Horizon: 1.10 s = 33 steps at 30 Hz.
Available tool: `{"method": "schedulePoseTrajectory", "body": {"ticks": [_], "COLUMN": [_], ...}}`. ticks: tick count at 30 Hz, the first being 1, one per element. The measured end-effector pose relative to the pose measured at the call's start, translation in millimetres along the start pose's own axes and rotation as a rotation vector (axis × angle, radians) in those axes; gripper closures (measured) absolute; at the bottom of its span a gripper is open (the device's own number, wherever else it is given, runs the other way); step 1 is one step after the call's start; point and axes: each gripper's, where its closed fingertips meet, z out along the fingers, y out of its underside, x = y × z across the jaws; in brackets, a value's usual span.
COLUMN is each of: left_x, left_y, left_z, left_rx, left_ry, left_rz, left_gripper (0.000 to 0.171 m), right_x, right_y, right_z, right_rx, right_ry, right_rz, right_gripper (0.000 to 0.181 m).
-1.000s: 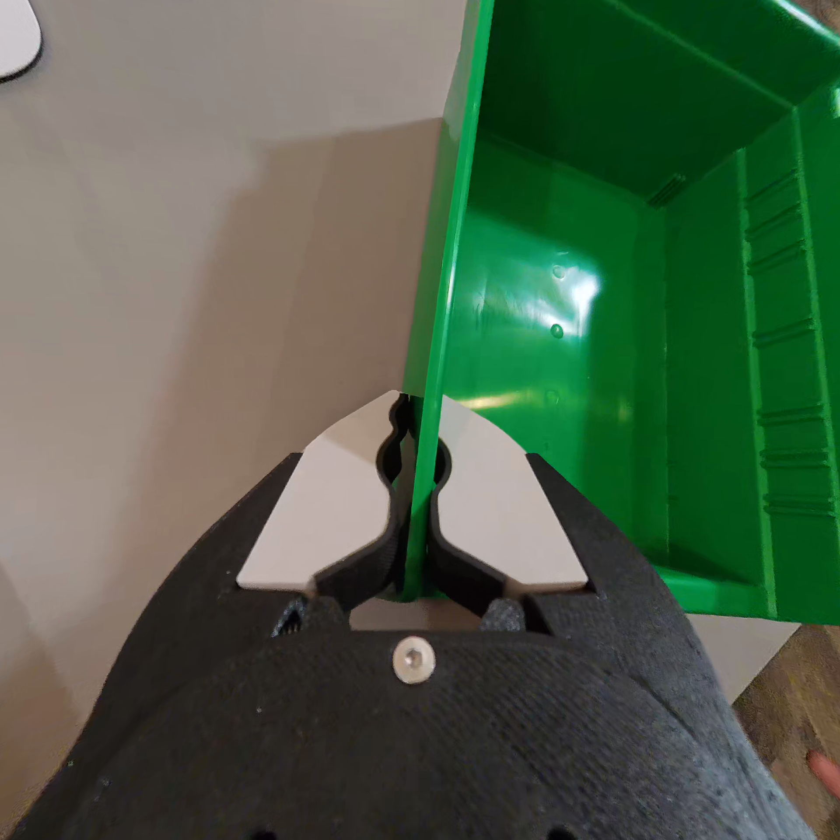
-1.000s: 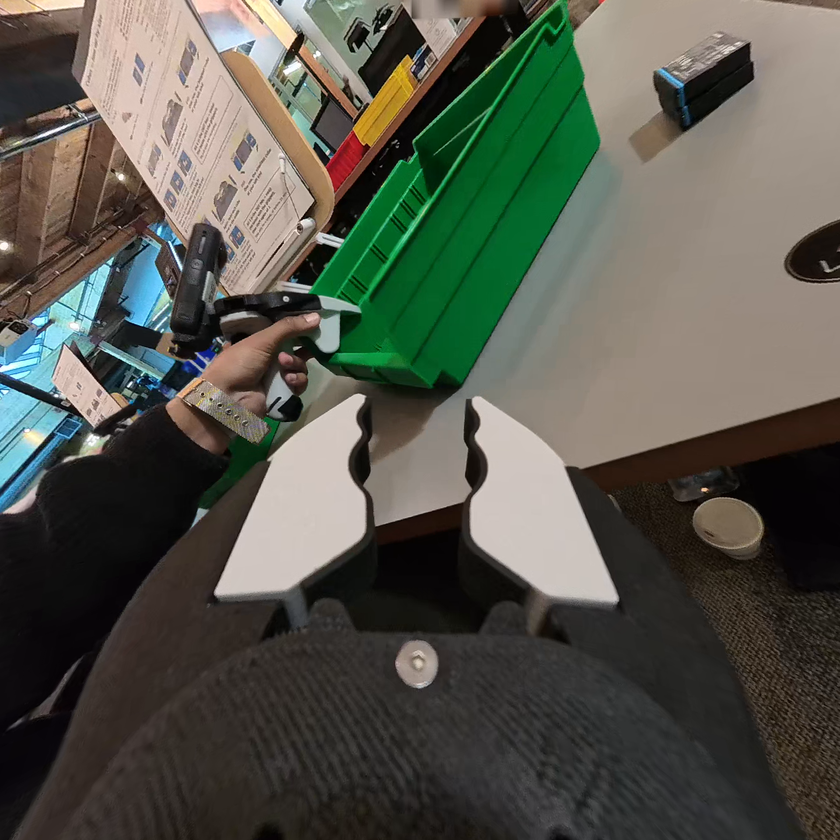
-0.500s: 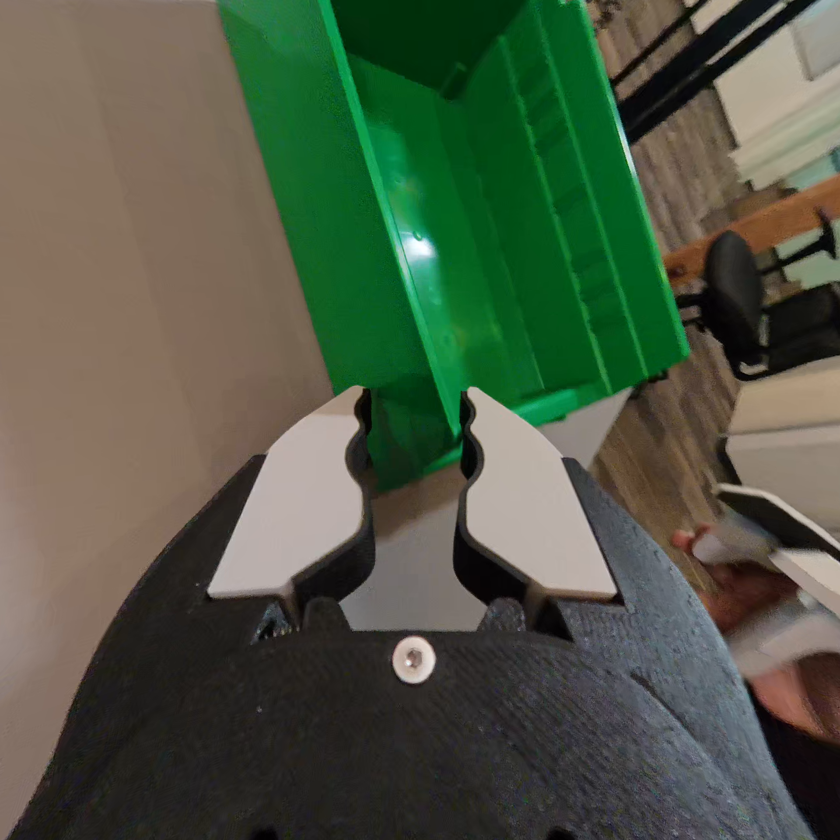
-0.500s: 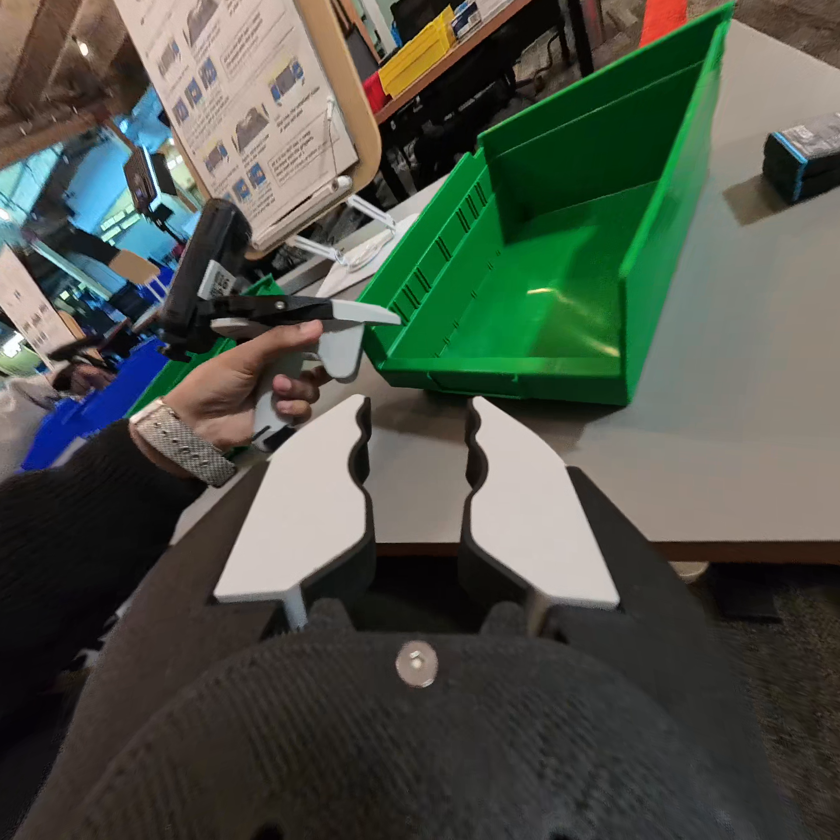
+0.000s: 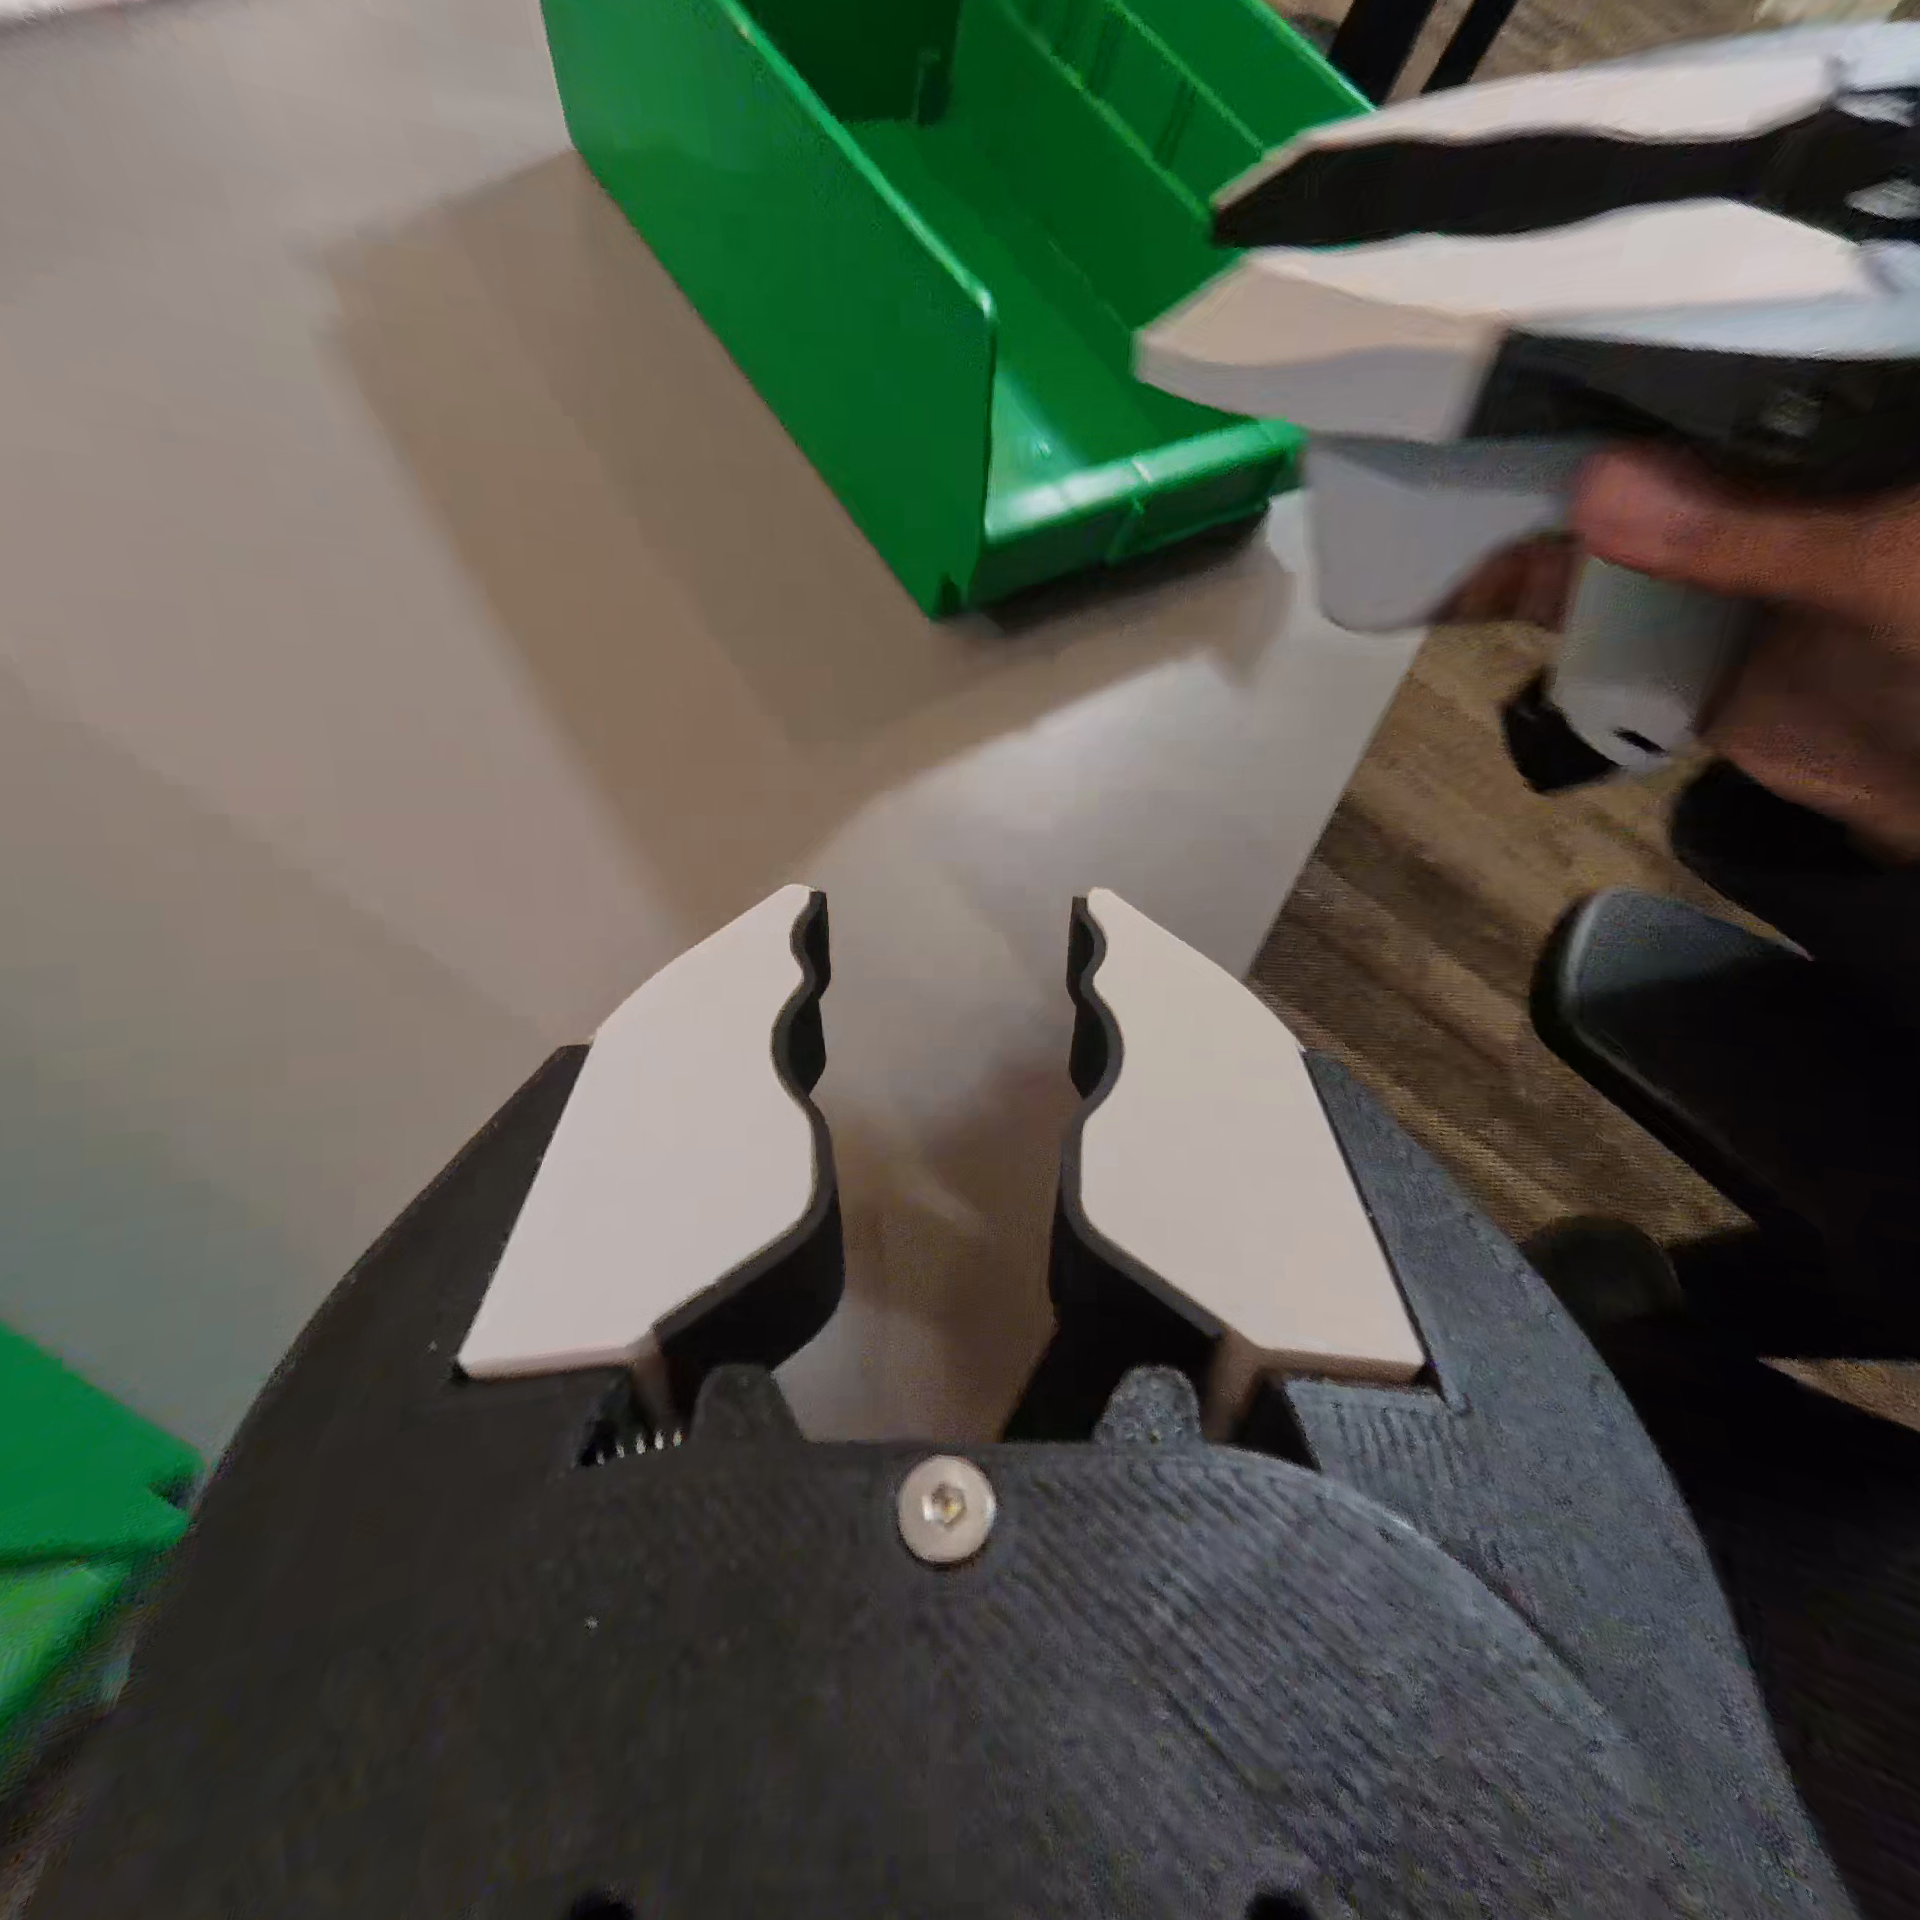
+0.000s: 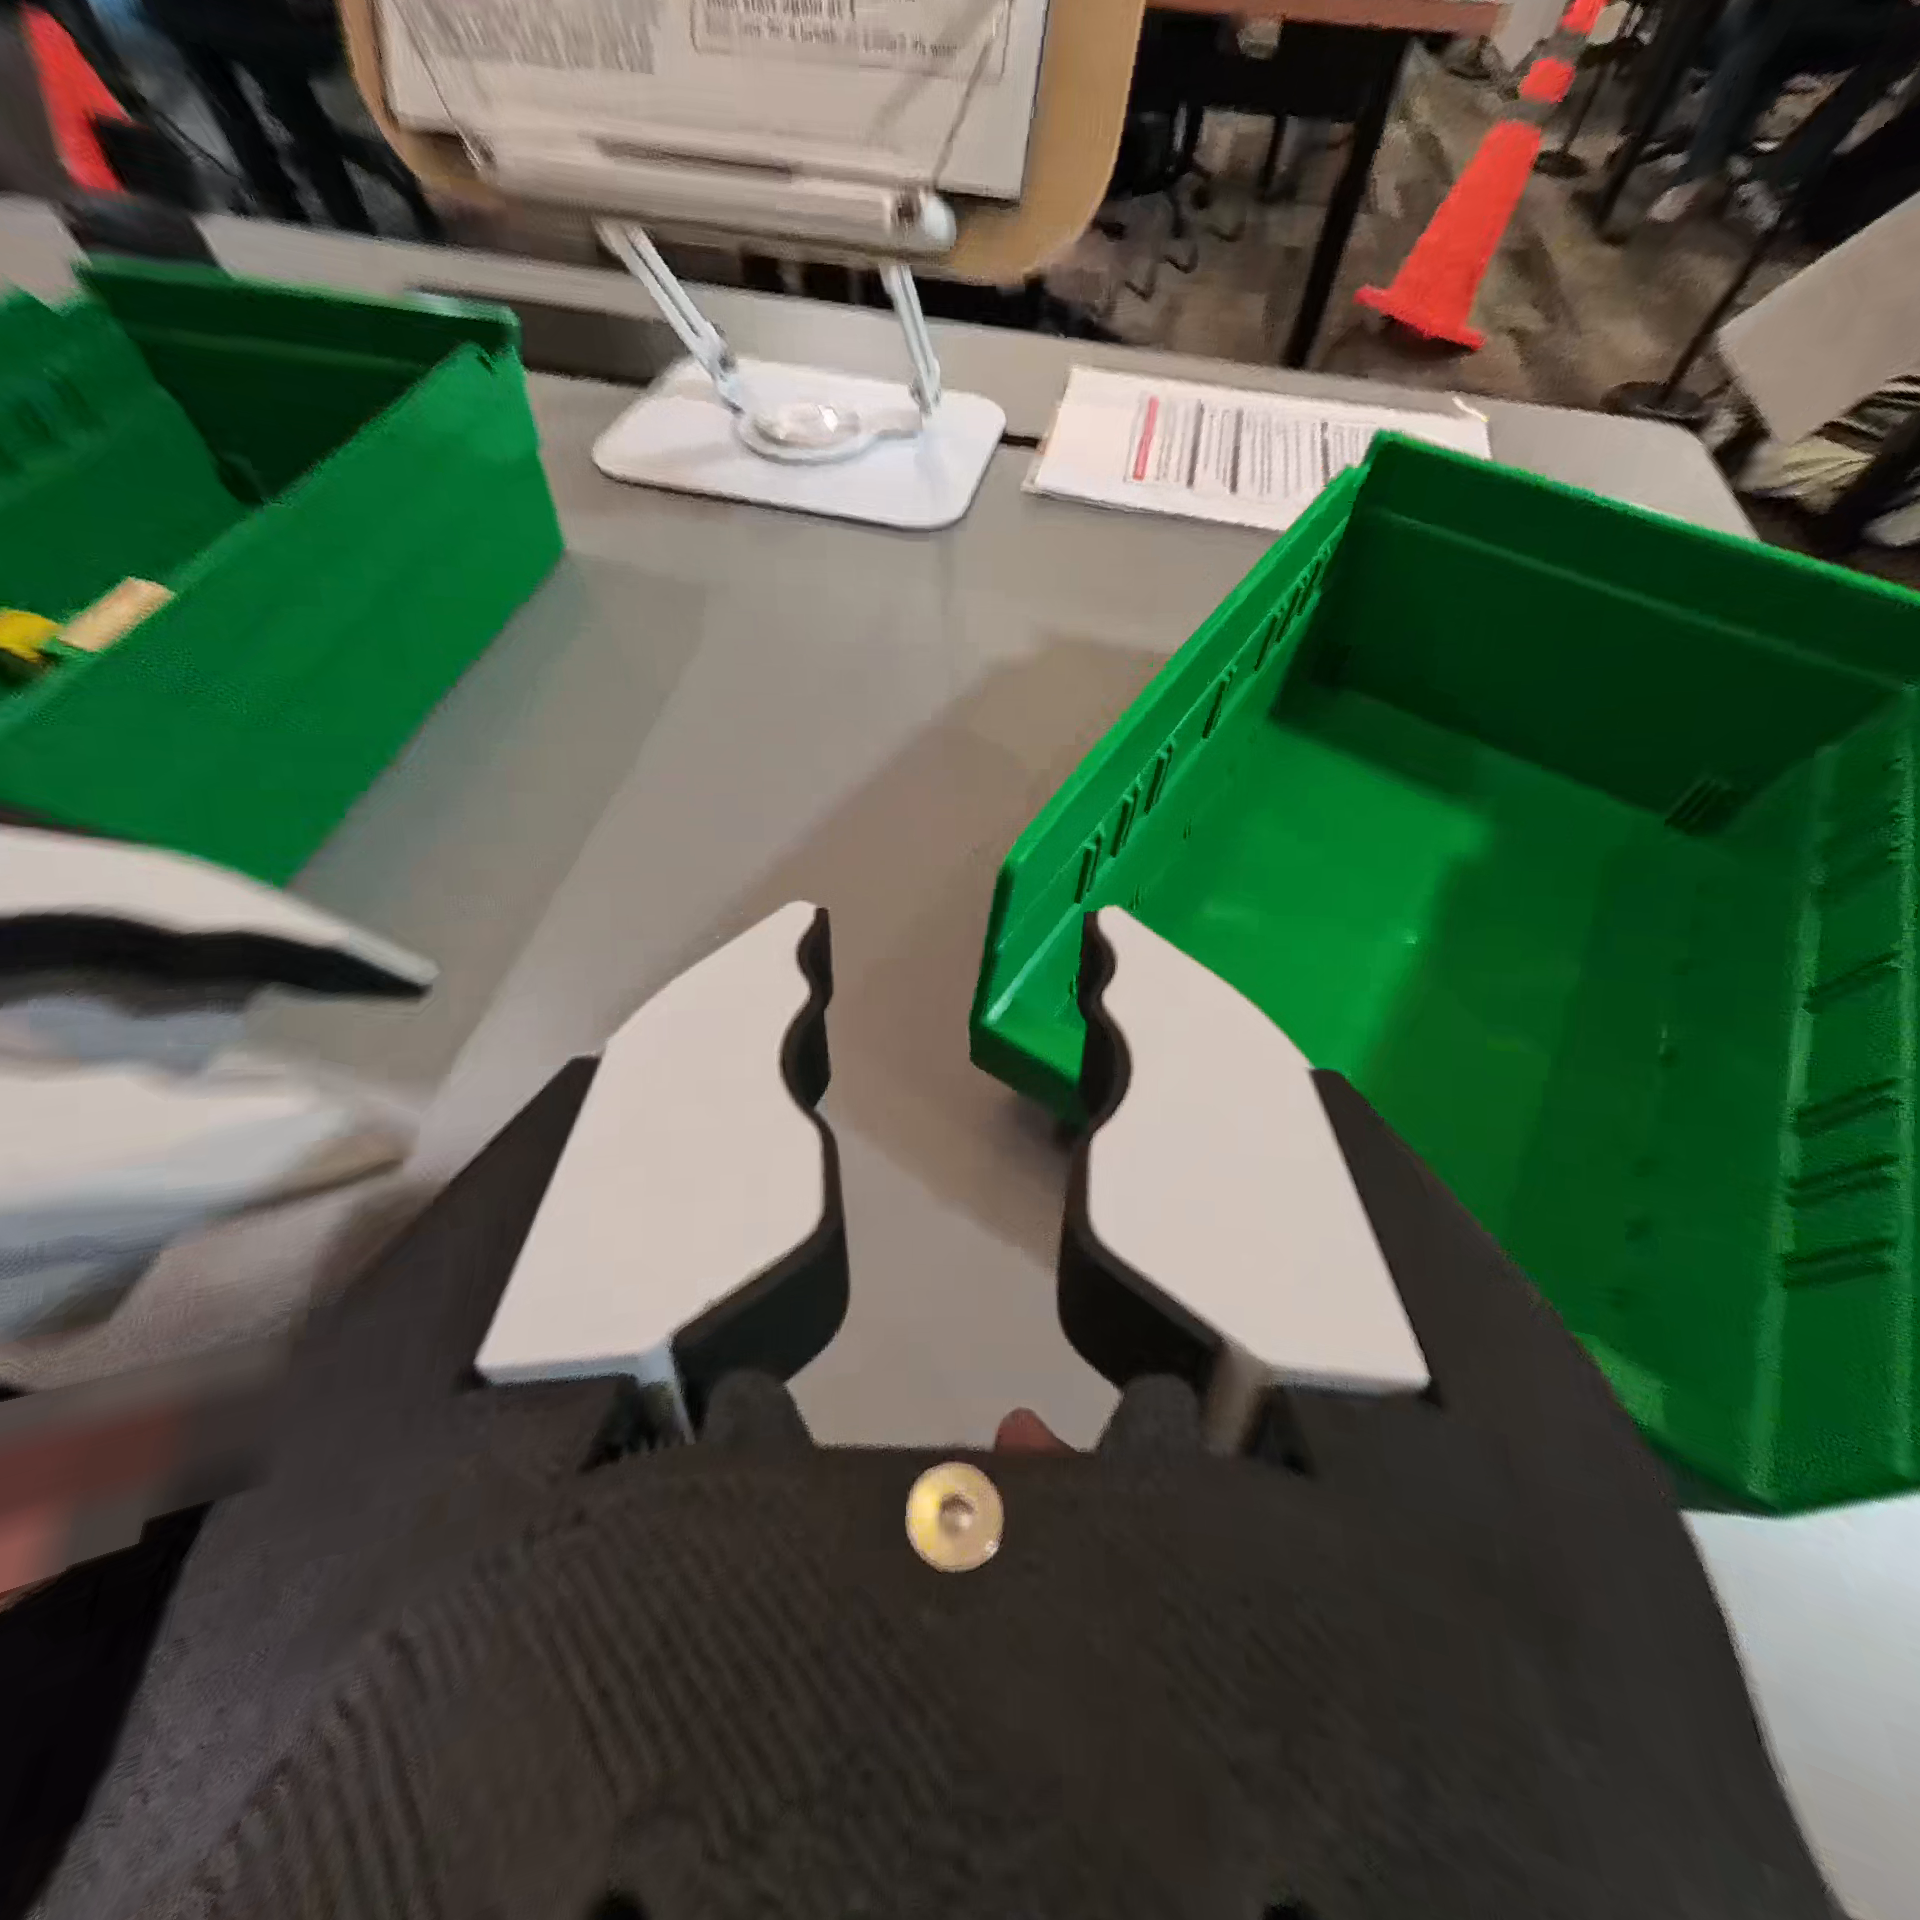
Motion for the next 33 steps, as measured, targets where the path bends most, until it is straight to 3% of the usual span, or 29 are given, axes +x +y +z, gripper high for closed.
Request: {"method": "schedulePoseTrajectory", "body": {"ticks": [4, 7, 9, 10, 17, 31, 33], "left_x": [-1, -2, 5, 6, 13, 15, 13], "left_y": [46, 58, 60, 62, 67, 63, 63], "left_z": [-12, -17, -17, -17, -17, -7, -8], "left_rx": [0.001, 0.012, -0.030, -0.041, -0.064, -0.070, -0.069], "left_ry": [0.028, 0.076, 0.145, 0.166, 0.242, 0.226, 0.217], "left_rz": [-0.026, -0.032, -0.039, -0.054, -0.126, -0.131, -0.128], "left_gripper": [0.118, 0.118, 0.116, 0.116, 0.117, 0.119, 0.119], "right_x": [5, 7, 10, 18, 41, 74, 70], "right_y": [10, 23, 32, 33, 41, 51, 43], "right_z": [32, 57, 67, 68, 51, 29, 26], "right_rx": [-0.031, -0.085, -0.122, -0.116, -0.113, -0.092, -0.061], "right_ry": [0.174, 0.191, 0.185, 0.221, 0.266, 0.297, 0.290], "right_rz": [0.005, 0.034, 0.005, -0.022, -0.051, 0.007, -0.004], "right_gripper": [0.140, 0.140, 0.150, 0.166, 0.171, 0.175, 0.164]}}
